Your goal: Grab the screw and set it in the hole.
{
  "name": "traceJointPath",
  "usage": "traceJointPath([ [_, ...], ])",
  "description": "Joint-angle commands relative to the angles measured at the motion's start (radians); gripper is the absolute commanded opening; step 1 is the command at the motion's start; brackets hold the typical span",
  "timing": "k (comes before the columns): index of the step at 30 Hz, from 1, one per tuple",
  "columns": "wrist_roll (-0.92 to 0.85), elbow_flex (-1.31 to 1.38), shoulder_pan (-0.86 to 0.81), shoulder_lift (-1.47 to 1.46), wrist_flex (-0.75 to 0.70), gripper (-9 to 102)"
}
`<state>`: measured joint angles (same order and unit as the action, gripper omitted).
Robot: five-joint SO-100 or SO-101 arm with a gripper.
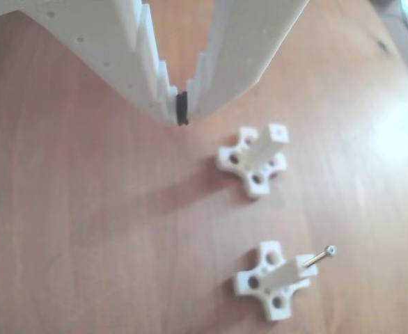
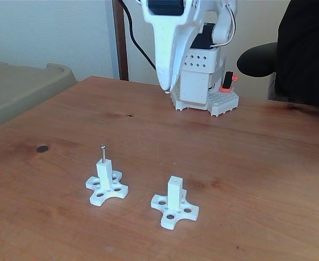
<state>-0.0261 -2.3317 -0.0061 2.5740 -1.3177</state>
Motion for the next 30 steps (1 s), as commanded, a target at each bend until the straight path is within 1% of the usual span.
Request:
traceJointPath([
  [1,0.011,0.172,-0.003,-0.084,-0.014,-4],
  [11,0.020,0.316,-0.032,-0.299,0.012,-4],
  [30,-0.003,0.555,-0.114,-0.609,0.081,-4],
])
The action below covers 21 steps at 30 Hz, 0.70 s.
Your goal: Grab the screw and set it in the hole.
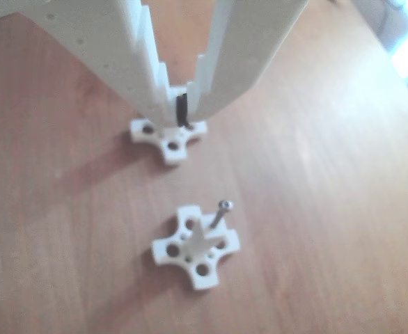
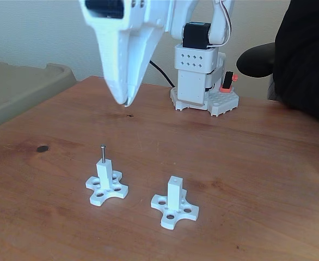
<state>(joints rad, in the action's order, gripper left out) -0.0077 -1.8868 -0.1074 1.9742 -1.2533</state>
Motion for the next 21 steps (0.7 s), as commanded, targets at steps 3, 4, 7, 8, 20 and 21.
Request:
traceJointPath([
  [3,-0.028,0.120,-0.023,-0.044,0.035,-4],
  [4,-0.029,0.127,-0.028,-0.061,0.035,-3],
  [7,-0.028,0.144,-0.037,-0.092,0.031,2],
  [8,-0.026,0.147,-0.040,-0.095,0.028,4],
  [20,-0.028,0.195,-0.035,-0.153,-0.026,9],
  [21,-0.028,0.195,-0.034,-0.160,-0.028,9],
])
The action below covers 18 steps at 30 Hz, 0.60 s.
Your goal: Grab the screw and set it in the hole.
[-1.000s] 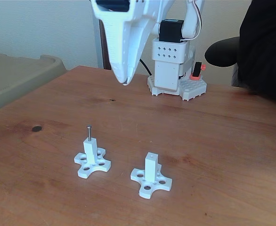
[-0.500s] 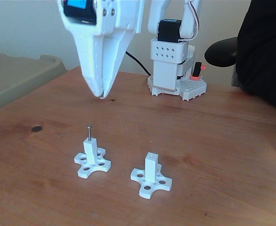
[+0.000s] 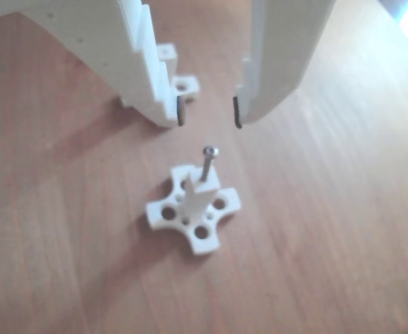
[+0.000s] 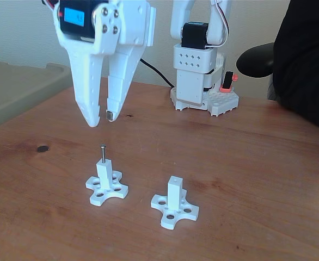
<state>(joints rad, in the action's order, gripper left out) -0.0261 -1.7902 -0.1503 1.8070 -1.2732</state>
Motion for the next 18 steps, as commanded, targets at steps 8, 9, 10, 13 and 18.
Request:
traceJointPath([
  [8,-0.006,0.124,0.015,-0.043,0.002,9],
  [9,-0.006,0.129,0.015,-0.049,0.003,9],
  [10,-0.006,0.133,0.017,-0.057,0.003,9],
  [13,-0.006,0.144,0.017,-0.074,0.008,9],
  [18,-0.006,0.158,0.018,-0.084,0.008,9],
])
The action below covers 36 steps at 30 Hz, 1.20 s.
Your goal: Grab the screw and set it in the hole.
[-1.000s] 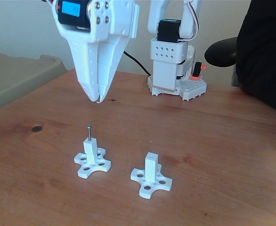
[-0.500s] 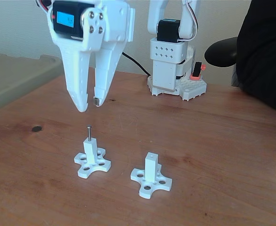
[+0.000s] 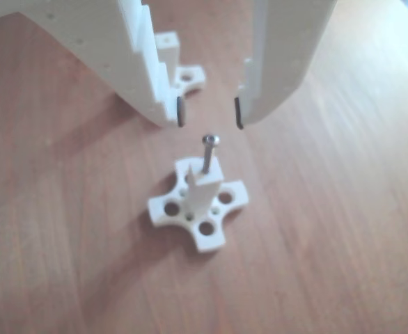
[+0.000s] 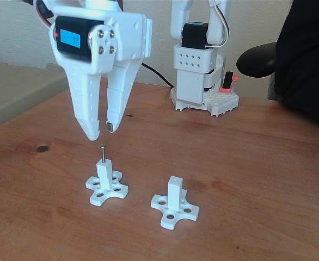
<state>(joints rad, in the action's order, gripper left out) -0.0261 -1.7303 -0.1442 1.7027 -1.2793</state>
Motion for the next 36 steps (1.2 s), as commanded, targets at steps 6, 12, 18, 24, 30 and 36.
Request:
traceJointPath([
  [6,-0.006,0.104,0.015,0.006,0.011,9],
  [12,-0.008,0.109,0.014,-0.011,0.023,9],
  [18,-0.011,0.110,0.009,-0.023,0.032,9],
  [24,-0.012,0.112,0.005,-0.035,0.034,9],
  [30,-0.012,0.115,0.005,-0.049,0.034,9],
  [36,-0.012,0.118,0.003,-0.061,0.038,9],
])
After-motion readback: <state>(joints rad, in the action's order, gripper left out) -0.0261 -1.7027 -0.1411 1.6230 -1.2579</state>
